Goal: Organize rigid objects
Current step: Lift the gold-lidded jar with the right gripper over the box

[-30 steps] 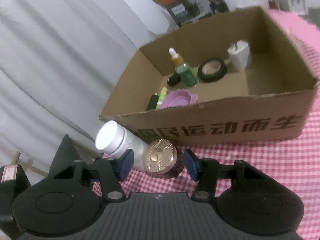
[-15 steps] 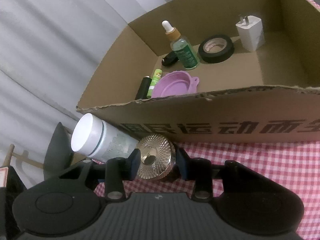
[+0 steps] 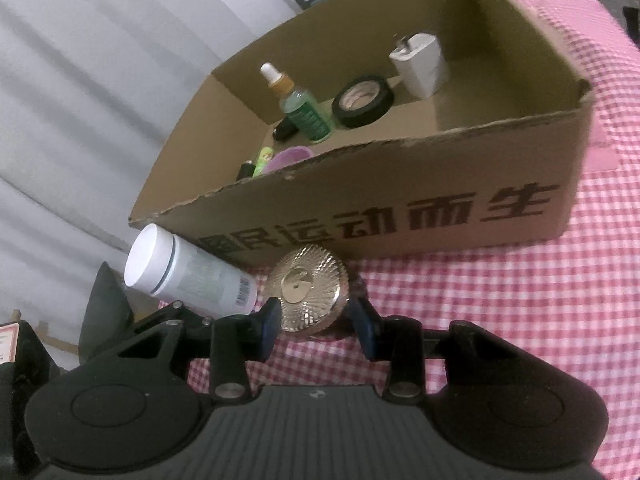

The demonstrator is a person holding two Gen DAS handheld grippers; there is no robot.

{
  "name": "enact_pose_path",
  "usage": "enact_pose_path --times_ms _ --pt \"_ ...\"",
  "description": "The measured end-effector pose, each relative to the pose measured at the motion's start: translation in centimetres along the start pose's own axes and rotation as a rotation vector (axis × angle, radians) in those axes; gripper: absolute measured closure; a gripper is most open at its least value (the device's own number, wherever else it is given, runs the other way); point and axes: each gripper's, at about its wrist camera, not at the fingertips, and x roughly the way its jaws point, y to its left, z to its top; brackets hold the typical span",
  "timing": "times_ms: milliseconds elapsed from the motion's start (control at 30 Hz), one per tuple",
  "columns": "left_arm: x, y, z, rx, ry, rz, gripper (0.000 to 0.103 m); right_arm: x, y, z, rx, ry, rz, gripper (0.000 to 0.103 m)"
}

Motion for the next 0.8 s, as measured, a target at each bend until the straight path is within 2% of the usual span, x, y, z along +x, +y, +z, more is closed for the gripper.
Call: enact_pose_path --times_ms 67,167,300,400,567,800 --pt "-0.1 0.3 0.0 -0.010 0.000 0.029 0.020 -0.4 -0.3 0.3 0.010 -0.015 0.003 0.060" --pt "0.6 0.5 0.5 -0.014 0.017 0.066 0.026 -0.5 -0.7 0.8 0.017 -0.029 0.011 0.059" --pt "1.9 0.5 1.0 -0.002 0.035 0.116 0.032 0.5 -1.2 1.4 0.030 -0.011 0.027 0.058" --pt "2.7 0.8 1.5 -0.024 0.049 0.119 0.034 1.3 -1.3 1.6 0.032 0.009 0.041 0.056" --pt "3.6 1.4 2.2 -0.068 0.058 0.125 0.045 2.1 -1.7 1.7 0.048 0.028 0.068 0.055" --pt "4.0 1.8 2.8 -0.083 0.066 0.121 0.047 2.1 -2.2 1.7 0.064 0.030 0.095 0.056"
